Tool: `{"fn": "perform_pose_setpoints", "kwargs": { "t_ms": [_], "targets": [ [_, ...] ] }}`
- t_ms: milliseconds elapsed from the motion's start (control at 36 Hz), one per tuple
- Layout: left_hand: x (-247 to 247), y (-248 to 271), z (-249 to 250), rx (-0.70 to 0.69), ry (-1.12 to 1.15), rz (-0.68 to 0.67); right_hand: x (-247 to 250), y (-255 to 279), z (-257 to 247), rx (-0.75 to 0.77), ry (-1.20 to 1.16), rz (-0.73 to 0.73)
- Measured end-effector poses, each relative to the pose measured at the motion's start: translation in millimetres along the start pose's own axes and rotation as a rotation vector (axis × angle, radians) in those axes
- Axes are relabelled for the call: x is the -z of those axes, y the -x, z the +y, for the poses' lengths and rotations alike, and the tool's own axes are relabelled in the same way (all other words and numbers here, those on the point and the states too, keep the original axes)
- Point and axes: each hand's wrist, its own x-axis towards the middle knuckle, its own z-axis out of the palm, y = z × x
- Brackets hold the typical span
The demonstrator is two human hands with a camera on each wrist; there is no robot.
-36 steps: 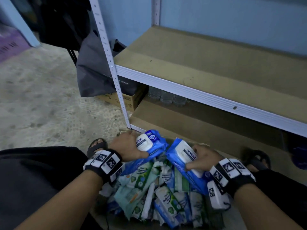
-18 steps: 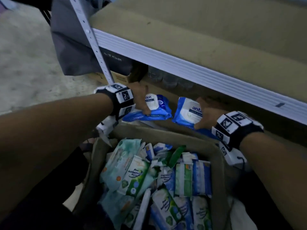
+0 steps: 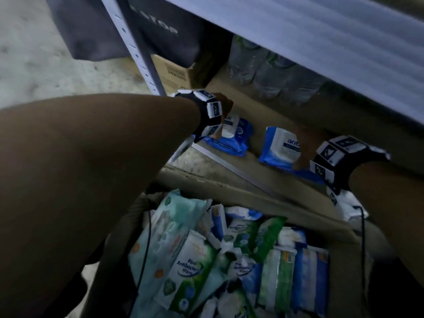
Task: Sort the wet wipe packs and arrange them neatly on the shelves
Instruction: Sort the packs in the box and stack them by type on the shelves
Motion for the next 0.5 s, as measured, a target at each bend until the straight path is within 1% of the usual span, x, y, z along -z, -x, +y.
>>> {"fn": "perform_pose_setpoints", "kwargs": {
  "t_ms": [28, 83, 111, 139, 167, 222, 250, 333, 444, 500],
  "targets": [
    [-1.4, -10.1, -2.1, -0.009, -0.013, 0.003, 1.0, 0.4, -5.0, 0.014, 0.0, -0.002],
    [2.5, -13.5, 1.3, -0.003, -0.019, -0.019, -0.3, -3.2, -9.9, 0.014, 0.011, -0.02],
    [3.0, -11.0, 2.6, -0.008, -0.062, -0.022, -1.0, -5.1, -12.2, 0.013, 0.008, -0.034],
    [1.4, -15.0, 0.9, 0.01, -0.043, -0.001, -1.3, -7.2, -14.8, 0.012, 0.001, -0.043],
    [0.8, -16.9, 0.1, -0.006, -0.073, -0.004, -1.9, -8.8, -17.3, 0.017, -0.006, -0.042],
    [-4.0, -23.3, -0.4, -0.026, 0.022, 0.054, -4.5, -12.2, -21.1, 0.031, -0.01, -0.045],
    [-7.3, -29.5, -0.6, -0.04, 0.003, 0.071, -5.1, -13.0, -22.8, 0.037, -0.006, -0.051],
    [-11.0, -34.0, 2.0, -0.059, -0.052, 0.067, -4.7, -13.2, -28.7, 0.048, 0.02, -0.035],
    [-9.4, -28.4, 4.6, -0.054, -0.068, 0.046, -0.3, -11.6, -33.3, 0.042, 0.032, -0.074],
    [-11.2, -30.5, 3.1, -0.078, -0.073, 0.04, 2.7, -8.6, -33.4, 0.036, 0.035, -0.085]
  ]
}}
